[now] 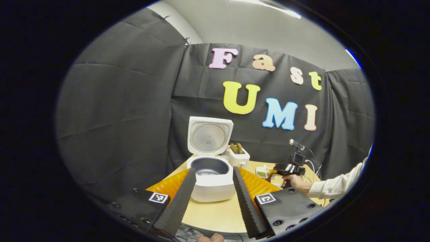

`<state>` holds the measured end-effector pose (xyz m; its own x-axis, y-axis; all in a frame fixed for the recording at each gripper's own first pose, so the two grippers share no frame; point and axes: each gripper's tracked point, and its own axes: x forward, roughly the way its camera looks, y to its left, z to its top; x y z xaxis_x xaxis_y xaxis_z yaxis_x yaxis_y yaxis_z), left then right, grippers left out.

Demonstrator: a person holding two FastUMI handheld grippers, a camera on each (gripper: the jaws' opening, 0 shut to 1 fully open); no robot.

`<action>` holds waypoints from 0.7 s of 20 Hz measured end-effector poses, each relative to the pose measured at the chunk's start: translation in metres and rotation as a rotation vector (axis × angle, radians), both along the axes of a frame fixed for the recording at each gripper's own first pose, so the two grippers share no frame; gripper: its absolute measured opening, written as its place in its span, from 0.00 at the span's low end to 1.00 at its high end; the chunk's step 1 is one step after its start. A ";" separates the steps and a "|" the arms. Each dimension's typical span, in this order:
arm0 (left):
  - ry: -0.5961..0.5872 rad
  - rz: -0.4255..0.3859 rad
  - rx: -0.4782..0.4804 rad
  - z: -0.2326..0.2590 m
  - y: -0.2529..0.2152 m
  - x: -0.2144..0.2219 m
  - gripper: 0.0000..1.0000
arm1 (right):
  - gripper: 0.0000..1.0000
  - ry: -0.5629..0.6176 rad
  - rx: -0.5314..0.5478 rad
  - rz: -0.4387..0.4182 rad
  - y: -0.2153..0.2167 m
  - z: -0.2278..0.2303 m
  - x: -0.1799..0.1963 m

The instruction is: Close the left gripper, press the button to open the rice cooker; take a wooden spoon from the chopstick holder with the right hand, scoop a spoonful of rice and pour it into the rice cooker, then put the wooden spoon back into the chopstick holder.

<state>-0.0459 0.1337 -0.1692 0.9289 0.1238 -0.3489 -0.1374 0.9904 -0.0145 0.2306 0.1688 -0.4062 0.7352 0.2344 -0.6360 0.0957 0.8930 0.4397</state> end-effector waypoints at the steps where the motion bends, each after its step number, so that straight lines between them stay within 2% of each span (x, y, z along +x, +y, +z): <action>1: 0.000 0.000 0.003 0.000 0.001 0.000 0.80 | 0.12 -0.002 0.011 -0.013 -0.004 0.002 -0.001; 9: -0.001 -0.013 -0.009 0.001 -0.001 0.003 0.80 | 0.12 -0.017 0.215 -0.144 -0.037 0.026 -0.010; 12: -0.005 -0.025 -0.007 0.004 -0.005 0.005 0.84 | 0.12 -0.042 0.258 -0.162 -0.046 0.046 -0.012; 13: -0.009 -0.028 -0.010 0.006 -0.006 0.006 0.80 | 0.12 -0.054 0.272 -0.165 -0.046 0.054 -0.013; 14: -0.012 -0.032 -0.012 0.006 -0.008 0.006 0.80 | 0.12 -0.060 0.293 -0.168 -0.046 0.062 -0.014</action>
<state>-0.0399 0.1254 -0.1630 0.9365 0.0902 -0.3388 -0.1057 0.9940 -0.0277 0.2165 0.1226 -0.3437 0.8131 0.2737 -0.5138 0.1966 0.7016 0.6849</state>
